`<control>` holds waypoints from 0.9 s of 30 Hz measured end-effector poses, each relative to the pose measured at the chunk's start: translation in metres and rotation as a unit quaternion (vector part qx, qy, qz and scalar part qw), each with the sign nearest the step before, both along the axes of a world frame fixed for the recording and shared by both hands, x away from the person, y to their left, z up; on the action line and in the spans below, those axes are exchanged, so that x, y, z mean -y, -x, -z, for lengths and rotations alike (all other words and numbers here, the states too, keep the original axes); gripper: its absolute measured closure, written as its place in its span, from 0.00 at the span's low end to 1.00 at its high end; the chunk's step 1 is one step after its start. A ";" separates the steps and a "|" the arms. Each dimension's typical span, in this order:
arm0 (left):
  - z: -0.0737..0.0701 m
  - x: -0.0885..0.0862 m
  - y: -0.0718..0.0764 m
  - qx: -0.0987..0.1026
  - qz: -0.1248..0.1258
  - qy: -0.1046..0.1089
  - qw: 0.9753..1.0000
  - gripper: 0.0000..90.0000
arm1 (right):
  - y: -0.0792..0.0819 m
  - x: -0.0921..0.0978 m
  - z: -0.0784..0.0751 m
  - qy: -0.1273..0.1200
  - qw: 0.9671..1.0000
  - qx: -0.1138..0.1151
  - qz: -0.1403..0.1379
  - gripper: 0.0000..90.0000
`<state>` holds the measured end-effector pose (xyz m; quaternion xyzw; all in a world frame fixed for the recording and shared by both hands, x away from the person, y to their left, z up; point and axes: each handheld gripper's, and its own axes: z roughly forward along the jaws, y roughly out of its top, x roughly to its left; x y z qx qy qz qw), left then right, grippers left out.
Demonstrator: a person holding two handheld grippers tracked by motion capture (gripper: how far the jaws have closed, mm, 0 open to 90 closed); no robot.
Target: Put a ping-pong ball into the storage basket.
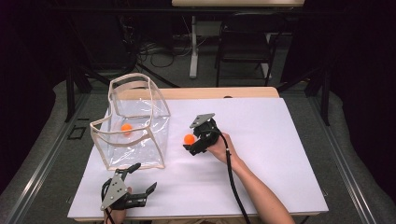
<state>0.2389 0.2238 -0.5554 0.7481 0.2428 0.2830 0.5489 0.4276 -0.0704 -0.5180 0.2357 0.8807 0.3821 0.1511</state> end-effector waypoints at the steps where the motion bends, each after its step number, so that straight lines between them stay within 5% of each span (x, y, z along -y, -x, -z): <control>1: 0.000 0.000 0.000 0.000 0.001 0.000 1.000 0.17 | 0.000 -0.001 0.001 0.002 1.000 -0.001 0.001 0.00; 9: 0.000 0.000 0.000 0.000 0.001 -0.001 1.000 0.17 | -0.010 -0.007 0.007 0.021 1.000 -0.009 -0.003 0.00; 19: 0.000 0.002 0.000 0.000 0.004 -0.001 1.000 0.17 | -0.015 -0.007 0.018 -0.006 1.000 -0.030 -0.004 0.00; 27: 0.000 0.002 -0.001 0.000 0.004 -0.003 1.000 0.17 | -0.017 -0.009 0.024 0.002 1.000 -0.031 0.000 0.00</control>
